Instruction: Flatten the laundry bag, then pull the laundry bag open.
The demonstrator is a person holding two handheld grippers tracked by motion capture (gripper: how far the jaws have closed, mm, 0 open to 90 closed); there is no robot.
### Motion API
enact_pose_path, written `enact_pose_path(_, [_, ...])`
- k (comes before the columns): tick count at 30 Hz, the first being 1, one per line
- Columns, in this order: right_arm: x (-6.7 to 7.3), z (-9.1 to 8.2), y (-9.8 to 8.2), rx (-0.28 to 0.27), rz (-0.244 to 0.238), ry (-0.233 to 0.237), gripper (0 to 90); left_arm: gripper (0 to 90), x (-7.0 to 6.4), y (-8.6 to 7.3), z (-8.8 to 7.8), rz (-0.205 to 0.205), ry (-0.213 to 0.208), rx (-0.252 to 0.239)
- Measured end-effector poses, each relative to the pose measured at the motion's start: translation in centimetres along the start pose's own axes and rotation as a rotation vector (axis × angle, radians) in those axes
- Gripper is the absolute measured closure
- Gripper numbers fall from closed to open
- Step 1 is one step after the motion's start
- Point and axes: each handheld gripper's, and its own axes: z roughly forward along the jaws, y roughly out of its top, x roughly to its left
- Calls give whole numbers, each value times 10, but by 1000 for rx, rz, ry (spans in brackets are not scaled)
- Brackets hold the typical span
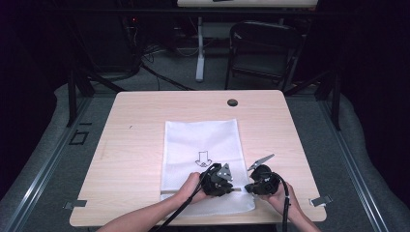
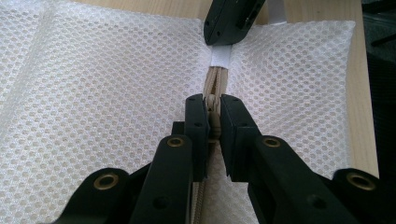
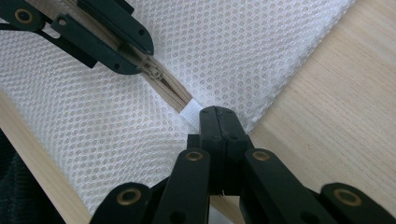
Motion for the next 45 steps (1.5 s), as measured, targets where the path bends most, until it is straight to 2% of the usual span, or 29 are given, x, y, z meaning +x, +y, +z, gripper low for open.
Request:
enact_pose_path(5, [1,0,0,3,17,1,900,826,1,0,0,13,-5,13])
enact_pose_path(6, [2,0,-1,1,29,4,900,826,1,0,-1,11,-6,12])
enact_pose_path(7, [1,0,-1,0,18,-2,900,826,1,0,0,9,-5,14])
enact_pose_path(9, [4,0,-1,5,29,-13,900,826,3,-1,-1,1,-23,12])
enact_pose_path(10, [4,-1,-2,12,19,-10,900,826,4,-1,-1,4,-13,15])
enact_pose_path(11, [5,-1,-2,9,23,-7,900,826,5,-2,-2,-7,-21,15])
enact_pose_path(12, [5,0,-3,-4,47,8,900,825,6,-3,-3,-7,-21,12])
enact_pose_path(14, [5,-1,-3,12,30,0,900,825,7,-5,-5,-11,-25,15])
enact_pose_path(16, [8,-1,-3,8,48,4,900,825,7,-6,-6,-16,-25,14])
enact_pose_path(17, [7,-1,-3,19,24,-10,900,825,6,-6,-6,-15,-24,9])
enact_pose_path(21, [6,-1,-1,33,6,-7,900,825,7,-8,-5,-21,-30,6])
enact_pose_path(31, [8,0,0,19,34,11,900,824,6,-7,-7,-6,-27,10])
enact_pose_path(38, [7,-1,0,34,17,9,900,824,4,-5,-8,1,-14,11])
enact_pose_path(41, [6,-1,0,37,18,4,900,824,4,-6,-8,-2,-21,10])
enact_pose_path(45, [7,0,0,29,18,12,900,824,3,-6,-11,7,-16,-2])
